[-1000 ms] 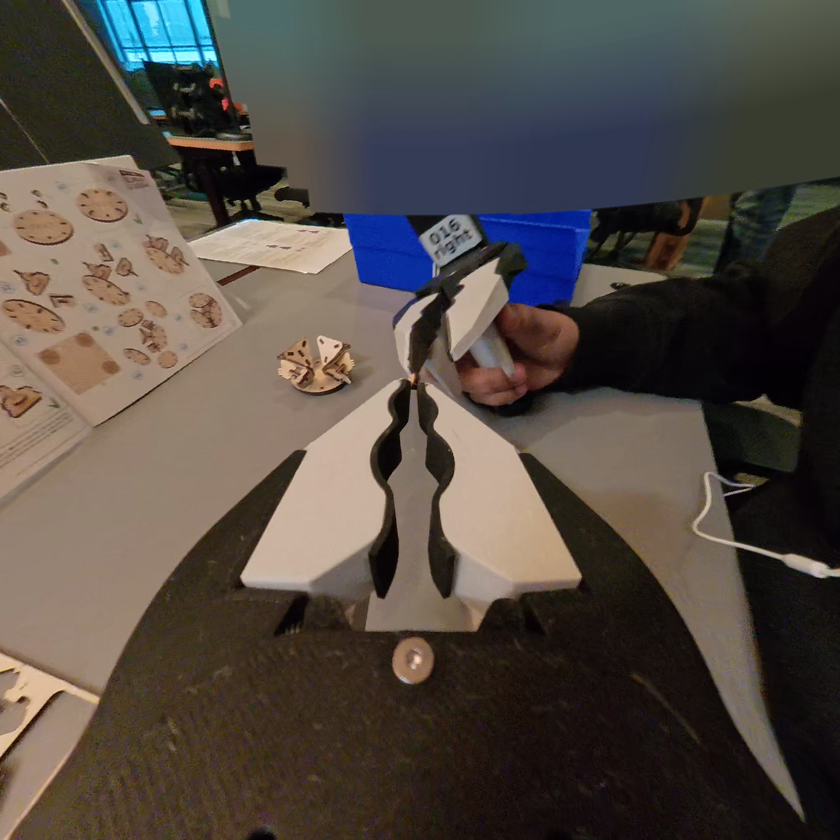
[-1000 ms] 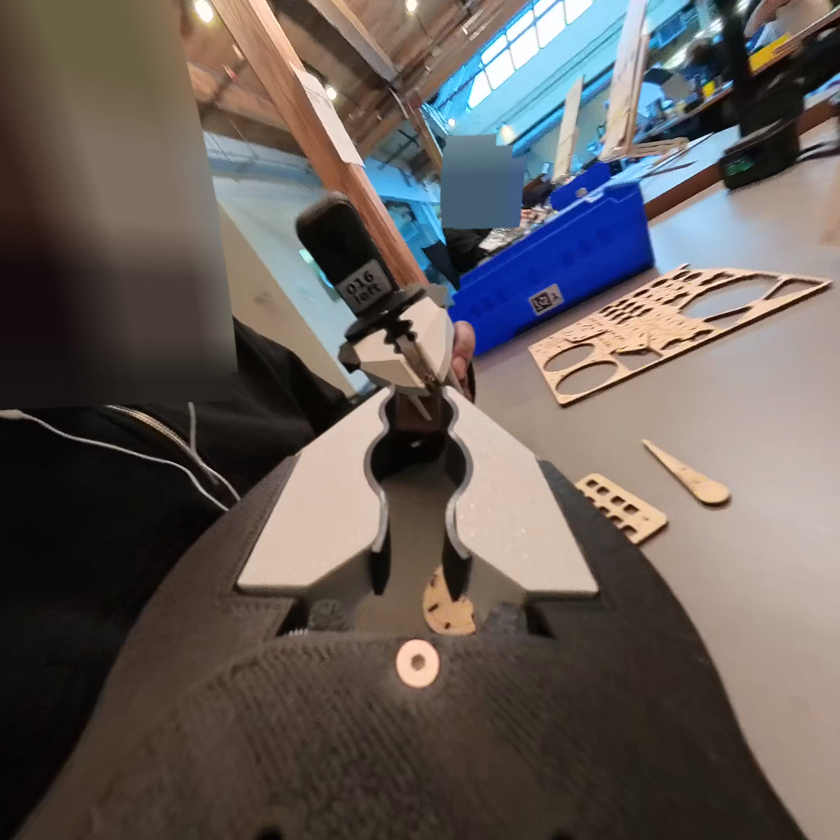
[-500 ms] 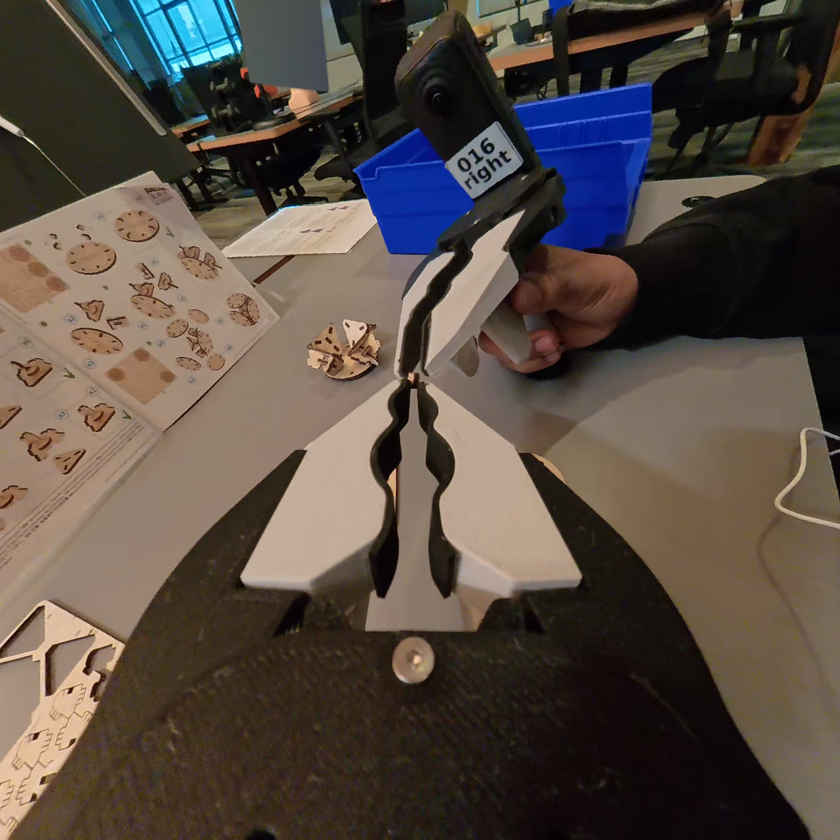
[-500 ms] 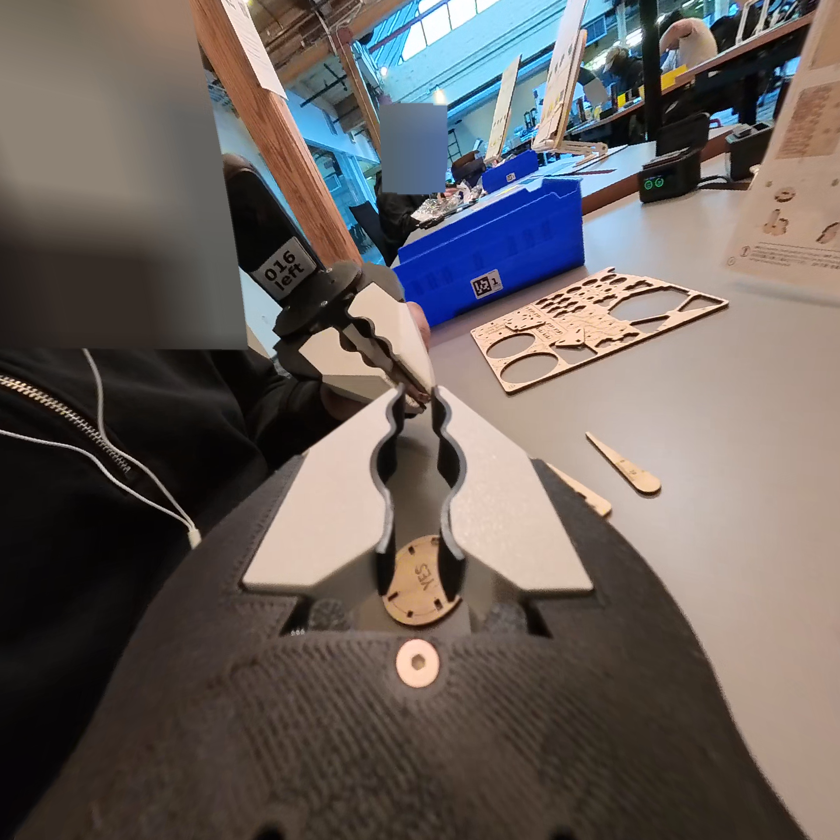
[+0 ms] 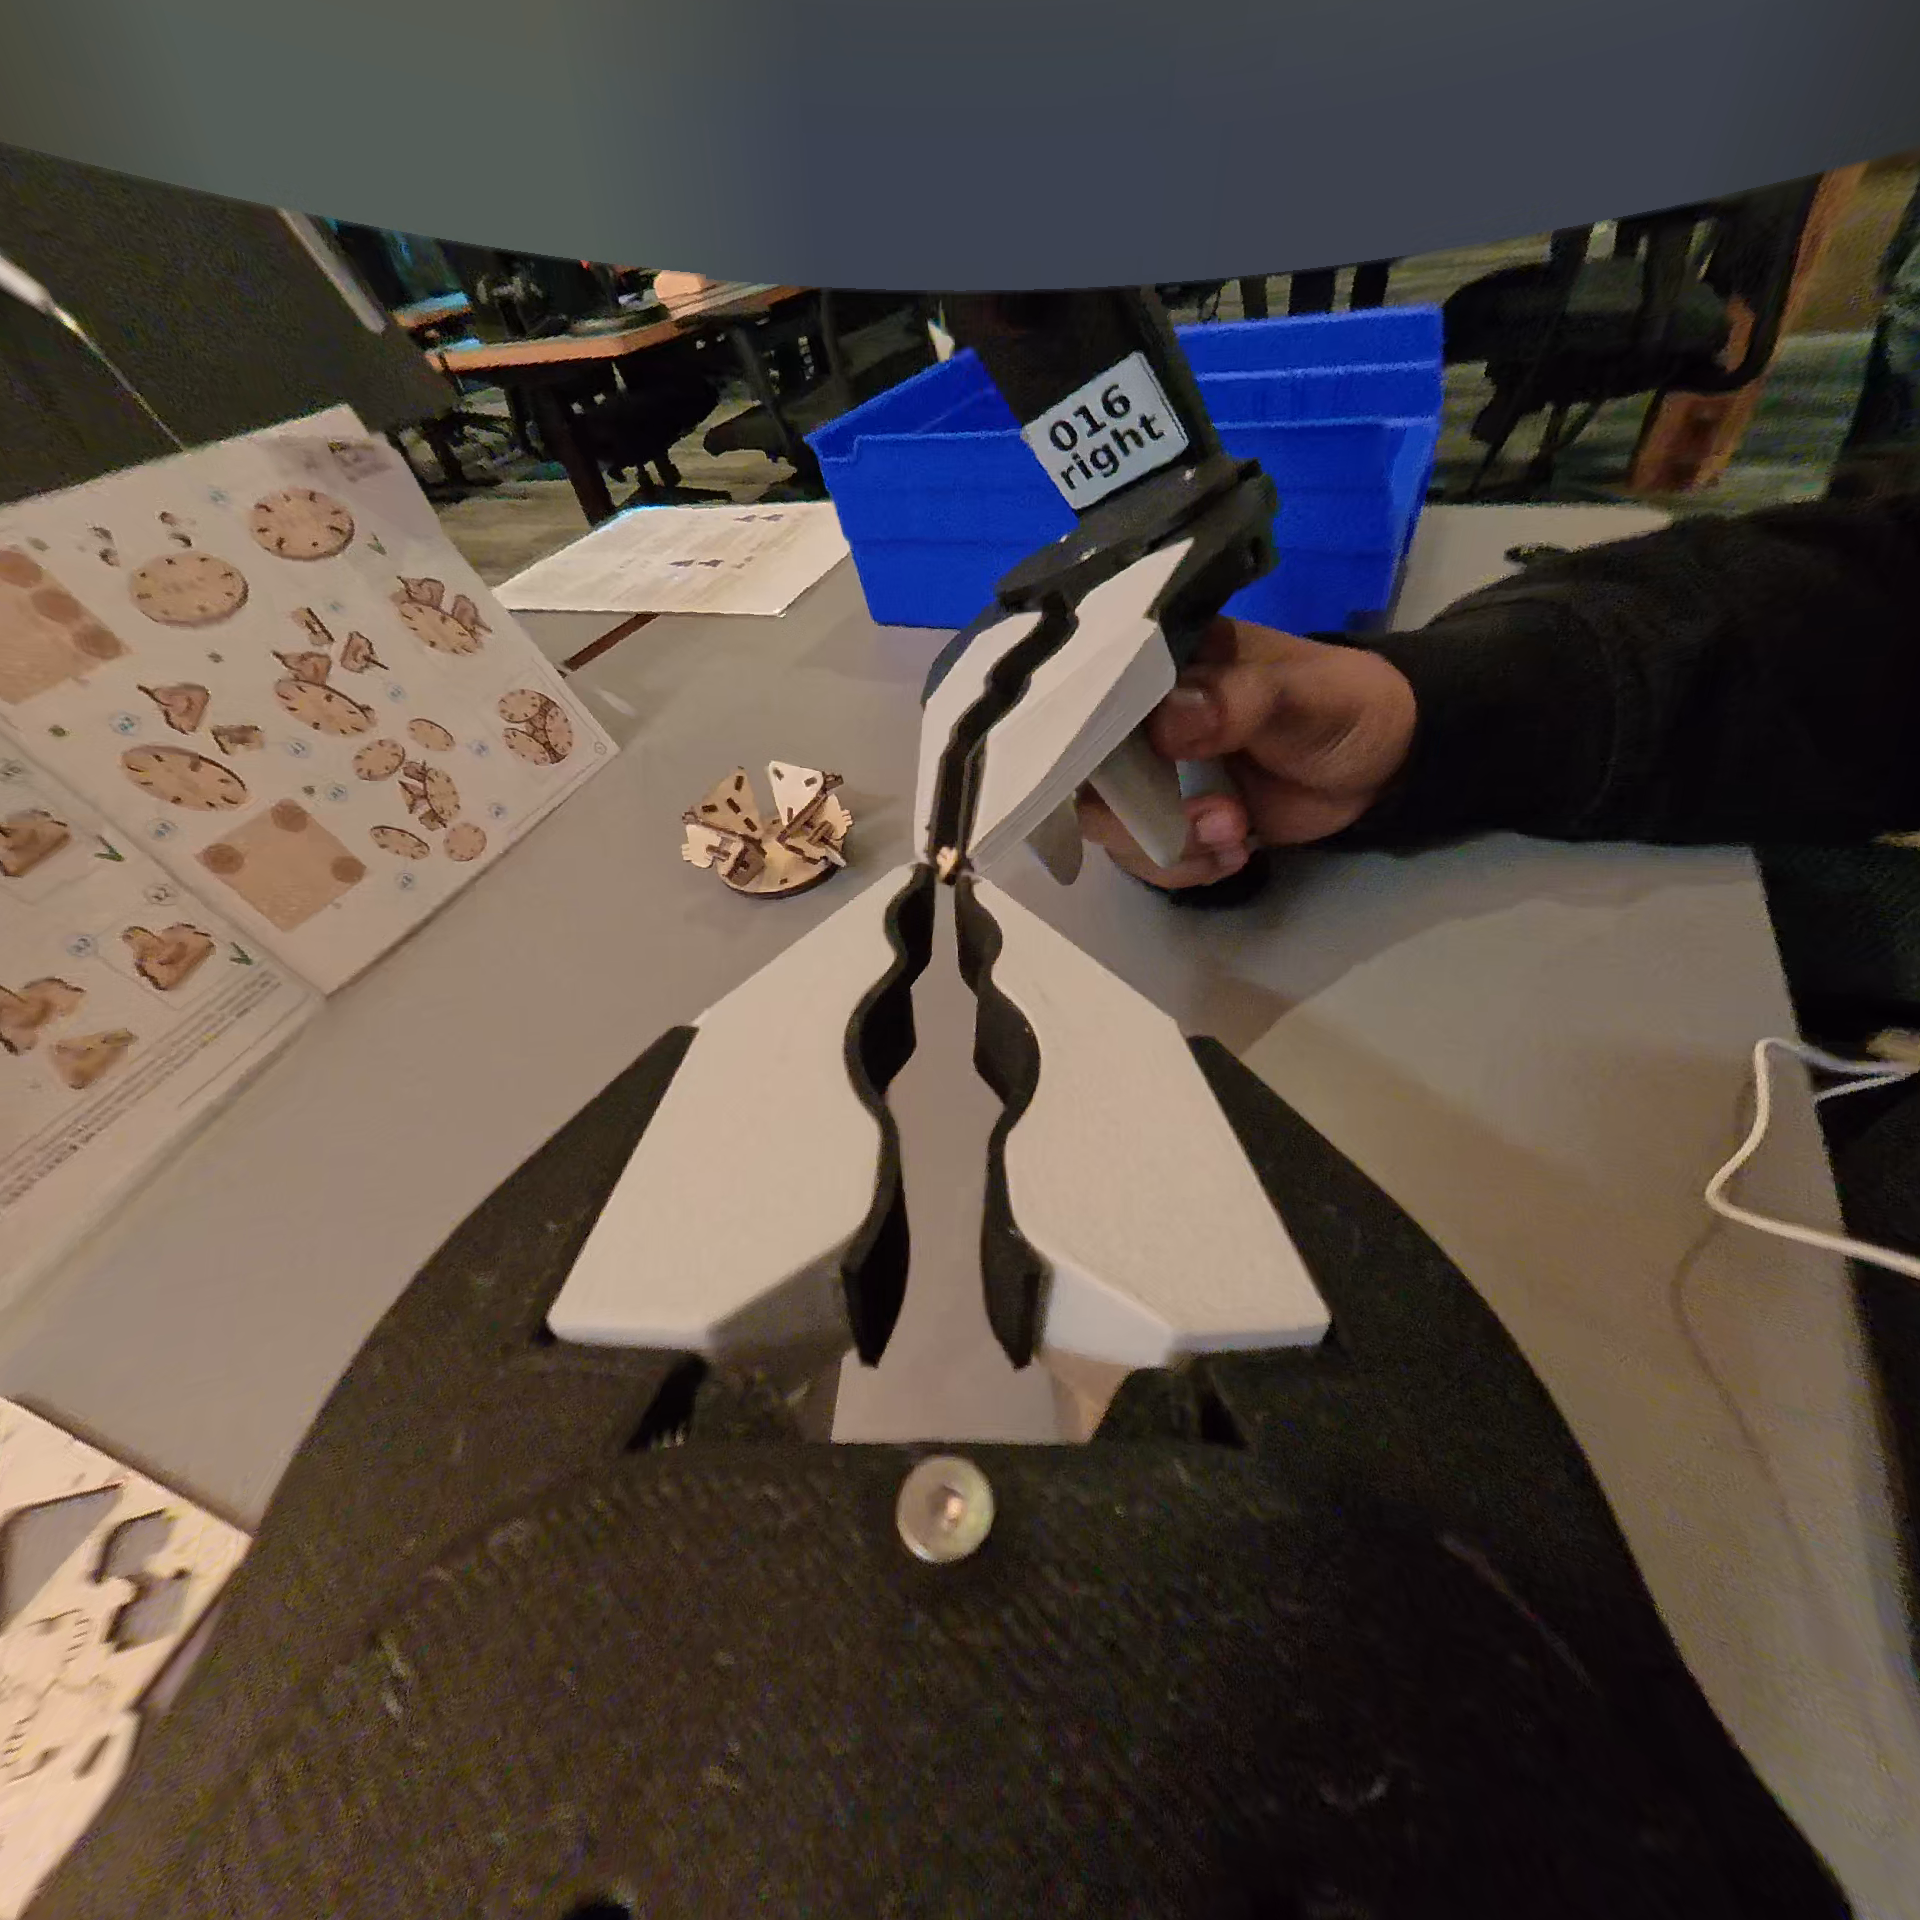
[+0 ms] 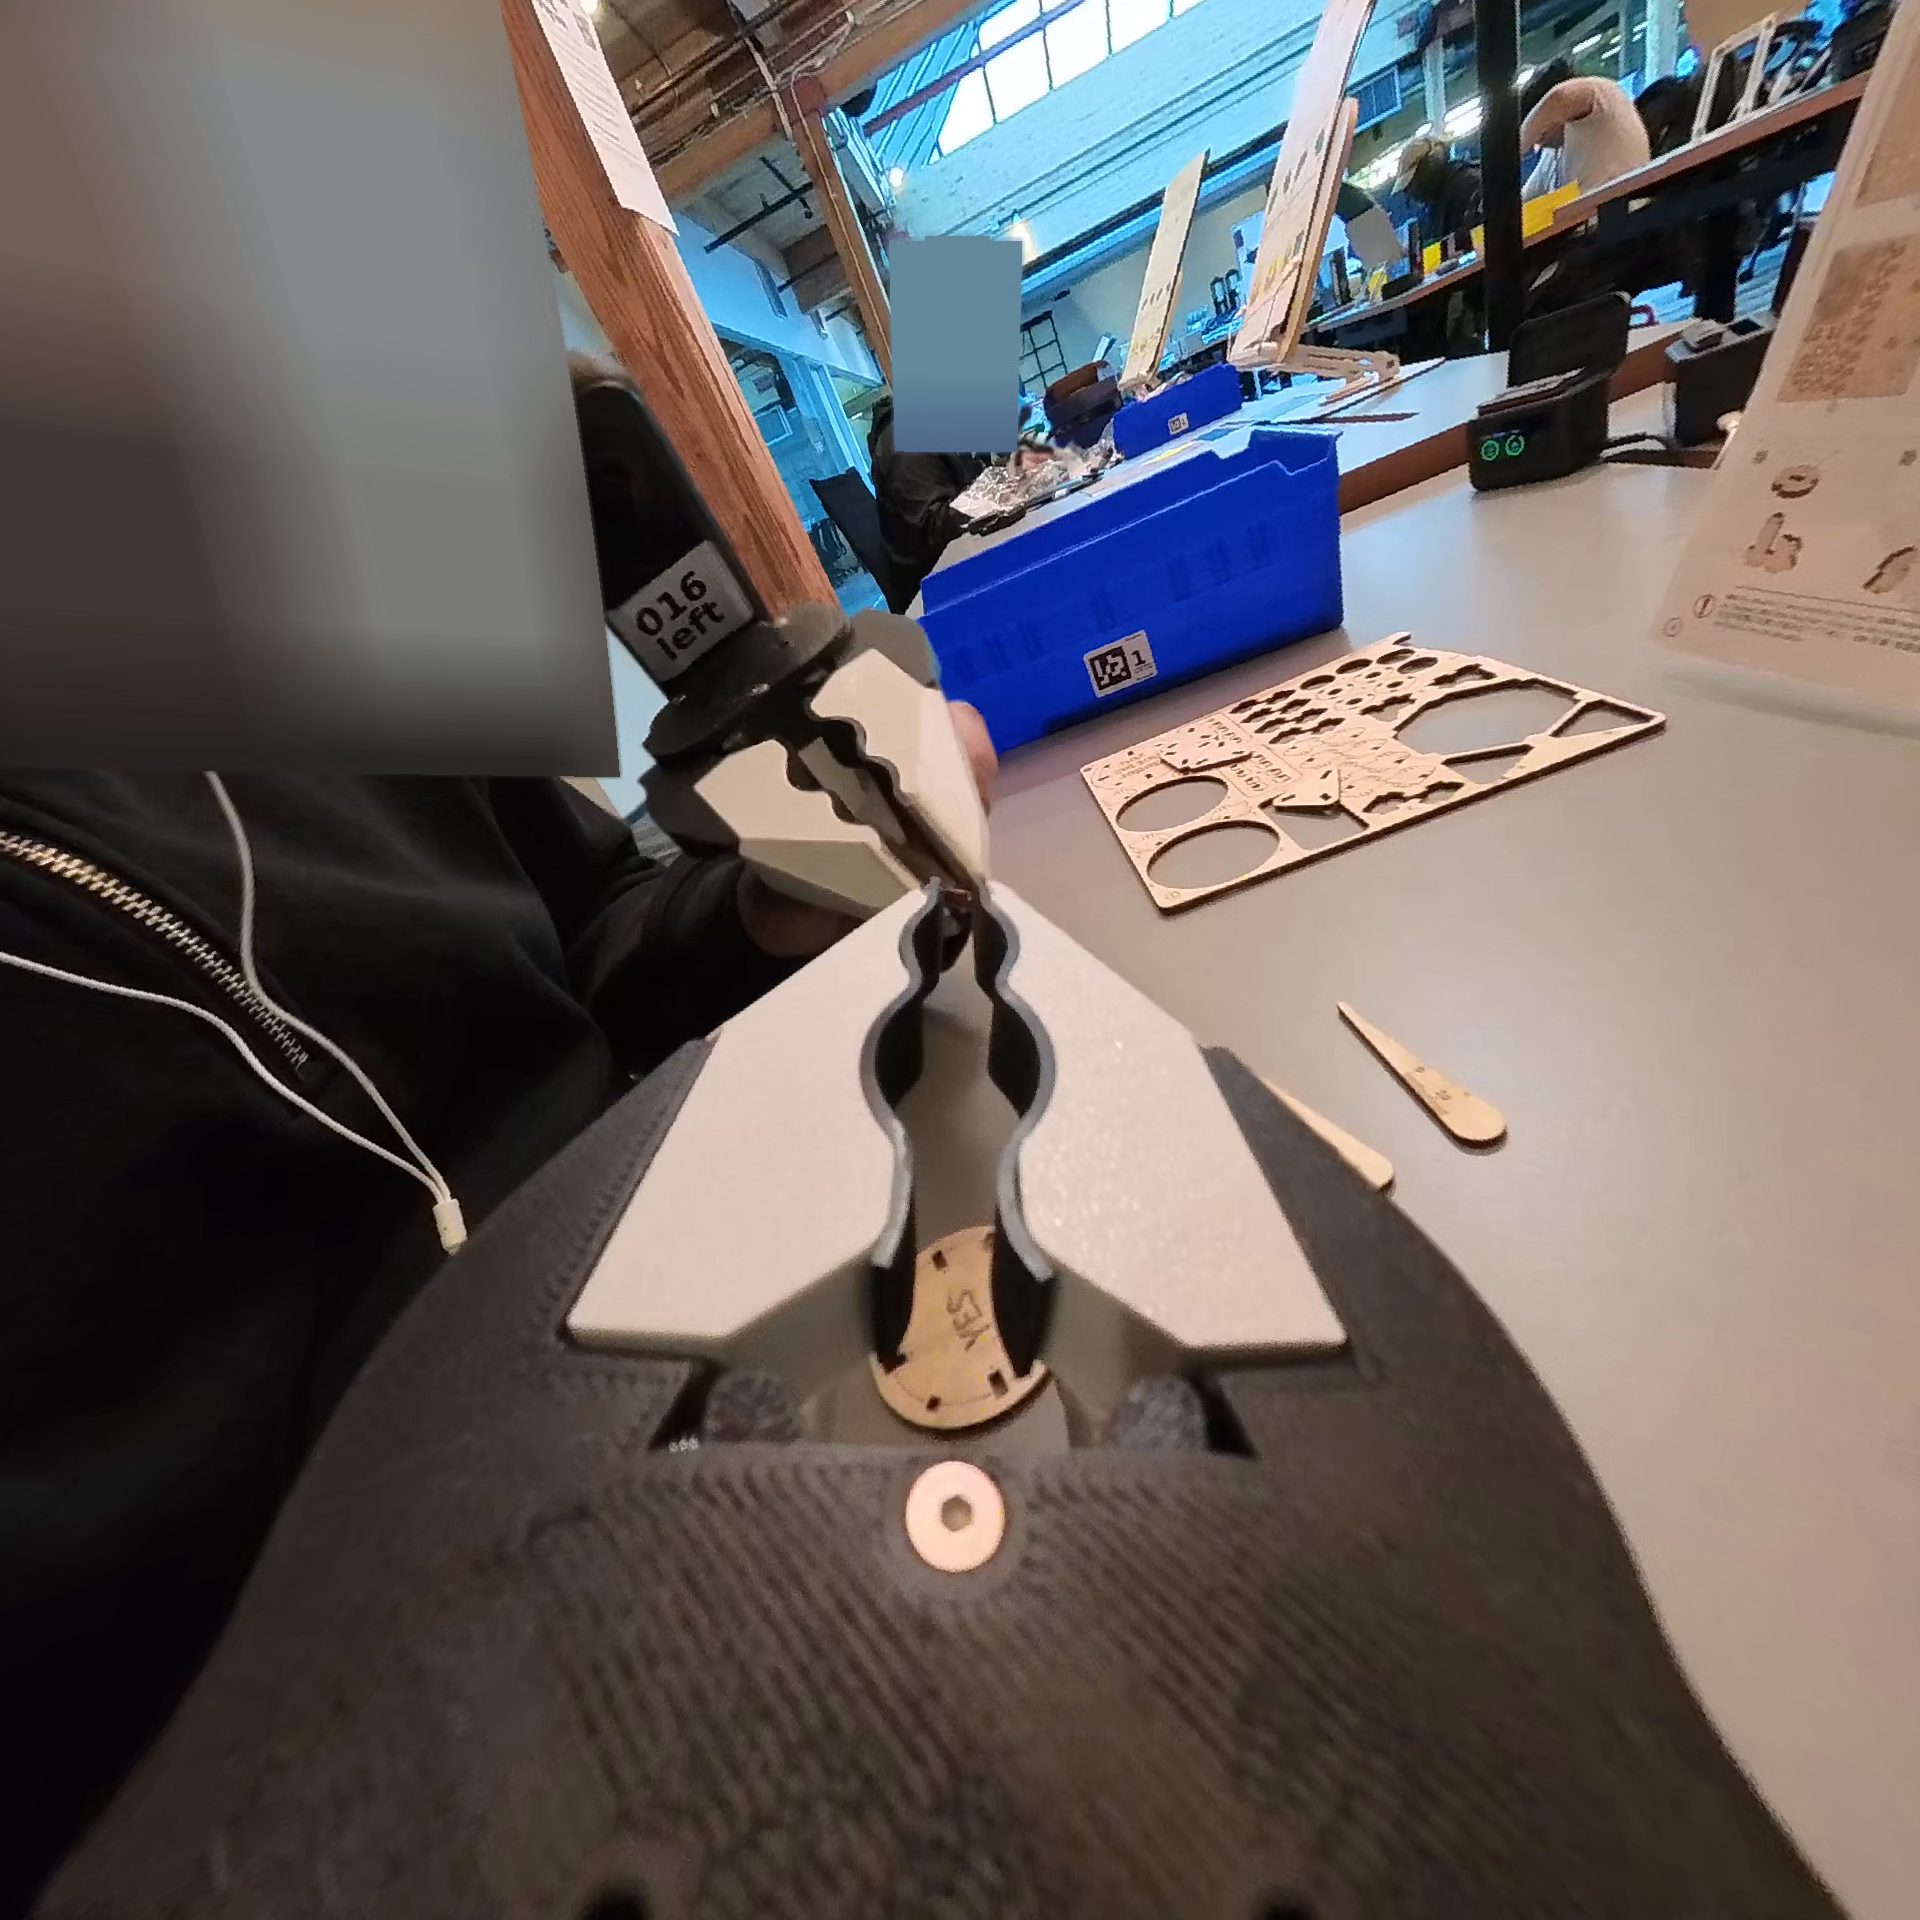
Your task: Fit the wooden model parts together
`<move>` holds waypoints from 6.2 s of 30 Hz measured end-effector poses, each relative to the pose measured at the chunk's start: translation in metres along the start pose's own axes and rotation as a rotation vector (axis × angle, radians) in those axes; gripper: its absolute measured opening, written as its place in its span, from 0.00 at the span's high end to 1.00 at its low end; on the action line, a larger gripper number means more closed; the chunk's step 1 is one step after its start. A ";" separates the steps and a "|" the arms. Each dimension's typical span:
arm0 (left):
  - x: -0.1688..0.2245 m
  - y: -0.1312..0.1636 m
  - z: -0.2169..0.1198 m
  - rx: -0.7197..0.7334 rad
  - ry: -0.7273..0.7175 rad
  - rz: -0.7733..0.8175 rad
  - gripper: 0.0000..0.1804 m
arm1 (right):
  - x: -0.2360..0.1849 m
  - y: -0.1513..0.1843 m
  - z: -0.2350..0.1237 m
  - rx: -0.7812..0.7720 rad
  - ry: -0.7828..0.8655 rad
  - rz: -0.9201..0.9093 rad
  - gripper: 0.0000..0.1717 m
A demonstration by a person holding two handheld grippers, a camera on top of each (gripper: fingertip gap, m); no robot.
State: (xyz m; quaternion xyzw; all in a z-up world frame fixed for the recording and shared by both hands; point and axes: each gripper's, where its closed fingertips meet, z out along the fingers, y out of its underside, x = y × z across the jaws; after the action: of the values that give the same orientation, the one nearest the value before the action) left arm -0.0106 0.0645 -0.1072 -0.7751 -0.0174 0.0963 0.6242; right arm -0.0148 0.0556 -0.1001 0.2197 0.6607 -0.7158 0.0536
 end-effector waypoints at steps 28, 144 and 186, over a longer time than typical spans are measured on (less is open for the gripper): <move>0.017 -0.031 -0.019 0.218 0.523 -0.616 0.99 | -0.031 -0.014 -0.003 0.111 -0.209 0.003 0.99; 0.027 0.006 -0.024 0.156 0.737 -1.227 1.00 | -0.022 0.032 0.024 -0.224 0.171 -0.777 0.97; 0.029 -0.003 -0.029 0.221 0.824 -1.284 0.93 | -0.035 0.018 0.022 -0.140 0.128 -0.700 0.98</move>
State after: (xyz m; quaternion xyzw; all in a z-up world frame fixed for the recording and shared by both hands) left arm 0.0236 0.0416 -0.1018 -0.5193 -0.2201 -0.5802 0.5876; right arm 0.0182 0.0250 -0.1027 0.0203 0.7453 -0.6287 -0.2210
